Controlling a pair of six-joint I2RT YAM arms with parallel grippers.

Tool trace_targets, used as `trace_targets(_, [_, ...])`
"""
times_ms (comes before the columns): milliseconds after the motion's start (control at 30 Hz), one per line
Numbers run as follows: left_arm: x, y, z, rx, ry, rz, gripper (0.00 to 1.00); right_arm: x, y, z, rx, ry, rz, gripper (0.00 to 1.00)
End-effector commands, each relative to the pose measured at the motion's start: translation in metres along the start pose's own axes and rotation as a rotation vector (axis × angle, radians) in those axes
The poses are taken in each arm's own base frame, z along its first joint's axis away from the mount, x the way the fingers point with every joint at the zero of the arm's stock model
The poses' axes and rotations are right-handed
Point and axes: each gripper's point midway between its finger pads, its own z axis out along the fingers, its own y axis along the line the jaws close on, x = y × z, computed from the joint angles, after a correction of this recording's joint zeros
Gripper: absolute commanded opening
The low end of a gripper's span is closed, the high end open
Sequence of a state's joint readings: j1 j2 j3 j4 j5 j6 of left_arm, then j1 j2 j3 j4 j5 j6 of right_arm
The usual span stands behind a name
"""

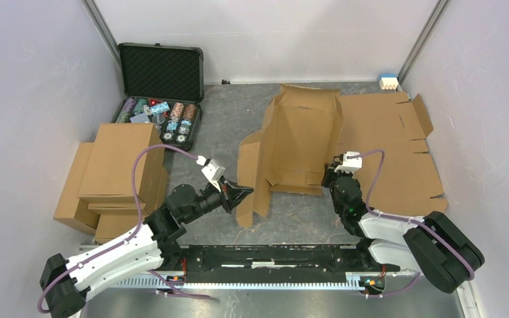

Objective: Fold the paper box

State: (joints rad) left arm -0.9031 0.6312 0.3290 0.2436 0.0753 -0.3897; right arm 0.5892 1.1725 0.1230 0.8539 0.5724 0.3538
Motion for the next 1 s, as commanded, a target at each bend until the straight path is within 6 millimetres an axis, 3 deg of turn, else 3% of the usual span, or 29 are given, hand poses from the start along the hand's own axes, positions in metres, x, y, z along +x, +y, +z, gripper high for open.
trace_targets(0, [0.013, -0.020, -0.001, 0.109, 0.055, -0.001, 0.02, 0.014, 0.008, -0.012, -0.090, 0.047, -0.014, 0.04])
trace_targets(100, [0.025, -0.023, -0.003, 0.131, 0.107, -0.002, 0.02, 0.021, 0.017, -0.019, -0.168, 0.081, -0.050, 0.09])
trace_targets(267, [0.036, -0.026, -0.002, 0.142, 0.152, -0.009, 0.02, 0.029, 0.025, -0.026, -0.236, 0.116, -0.070, 0.09])
trace_targets(433, [0.038, -0.026, -0.001, 0.139, 0.155, -0.005, 0.02, 0.039, 0.034, -0.034, -0.313, 0.163, -0.094, 0.24])
trace_targets(700, [0.027, -0.020, -0.003, 0.101, 0.102, 0.005, 0.02, 0.033, 0.044, -0.041, -0.379, 0.155, -0.094, 0.30])
trace_targets(867, [0.032, -0.021, -0.002, 0.108, 0.123, 0.000, 0.02, 0.032, 0.053, -0.045, -0.437, 0.155, -0.103, 0.40])
trace_targets(967, [0.032, -0.021, -0.002, 0.110, 0.124, 0.000, 0.02, 0.032, 0.059, -0.050, -0.484, 0.153, -0.106, 0.54])
